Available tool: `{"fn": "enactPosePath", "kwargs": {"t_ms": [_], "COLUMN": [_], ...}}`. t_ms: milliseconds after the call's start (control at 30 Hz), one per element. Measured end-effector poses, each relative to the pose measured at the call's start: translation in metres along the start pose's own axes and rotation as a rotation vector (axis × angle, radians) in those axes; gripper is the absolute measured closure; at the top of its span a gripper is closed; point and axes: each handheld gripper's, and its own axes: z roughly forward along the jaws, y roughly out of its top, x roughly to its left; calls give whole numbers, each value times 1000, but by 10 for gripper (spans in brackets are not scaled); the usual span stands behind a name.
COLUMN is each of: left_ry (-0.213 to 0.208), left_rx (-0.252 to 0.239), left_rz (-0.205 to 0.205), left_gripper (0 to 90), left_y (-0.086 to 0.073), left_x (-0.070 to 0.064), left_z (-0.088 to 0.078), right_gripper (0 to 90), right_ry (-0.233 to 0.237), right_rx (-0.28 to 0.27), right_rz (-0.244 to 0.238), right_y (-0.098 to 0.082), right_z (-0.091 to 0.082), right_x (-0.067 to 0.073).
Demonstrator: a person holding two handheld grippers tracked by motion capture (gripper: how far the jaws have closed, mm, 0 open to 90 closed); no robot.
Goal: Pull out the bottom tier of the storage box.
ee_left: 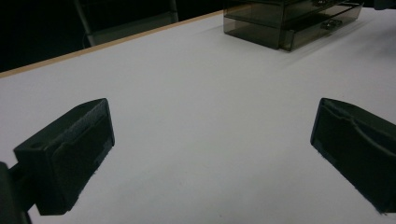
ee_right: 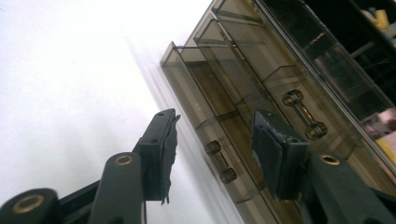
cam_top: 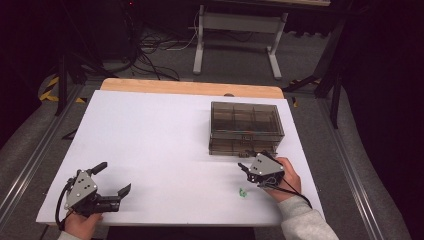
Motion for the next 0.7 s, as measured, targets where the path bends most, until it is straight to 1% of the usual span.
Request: {"fn": "enactPosePath", "kwargs": {"t_ms": [33, 133, 167, 200, 233, 367, 400, 433, 533, 567, 600, 633, 667, 700], "left_ry": [0, 0, 0, 0, 1, 3, 3, 3, 3, 3, 3, 3, 3, 2], "left_rx": [-2, -3, -3, -3, -3, -5, -5, -4, -3, -3, -3, -3, -3, -3], "left_rz": [-1, -2, -2, -3, -3, -5, -5, -5, -3, -3, -4, -4, -4, -4], "left_gripper": [6, 6, 6, 6, 6, 6, 6, 6, 6, 6, 6, 6, 6, 6], "left_y": [0, 0, 0, 0, 0, 0, 0, 0, 0, 0, 0, 0, 0, 0], "left_x": [0, 0, 0, 0, 0, 0, 0, 0, 0, 0, 0, 0, 0, 0], "left_z": [0, 0, 0, 0, 0, -1, -1, -1, -1, -1, -1, -1, -1, -1], "right_gripper": [508, 515, 517, 516, 517, 503, 491, 479, 462, 458, 460, 460, 460, 463], "right_ry": [14, 77, 98, 130, 153, 202, 209, 221, 227, 230, 228, 237, 233, 224], "right_rx": [-2, 2, 6, 18, 27, 40, 44, 50, 62, 73, 78, 87, 99, 104], "right_rz": [10, 30, 44, 54, 57, 62, 70, 65, 71, 63, 67, 48, 42, 50], "right_y": [0, 0, 1, 1, 2, 3, 4, 4, 4, 4, 4, 4, 4, 5], "right_z": [0, -1, -1, 0, 1, 1, 1, 2, 3, 3, 3, 4, 5, 6], "right_x": [-2, -8, -9, -12, -14, -22, -23, -26, -30, -32, -33, -35, -37, -38]}}
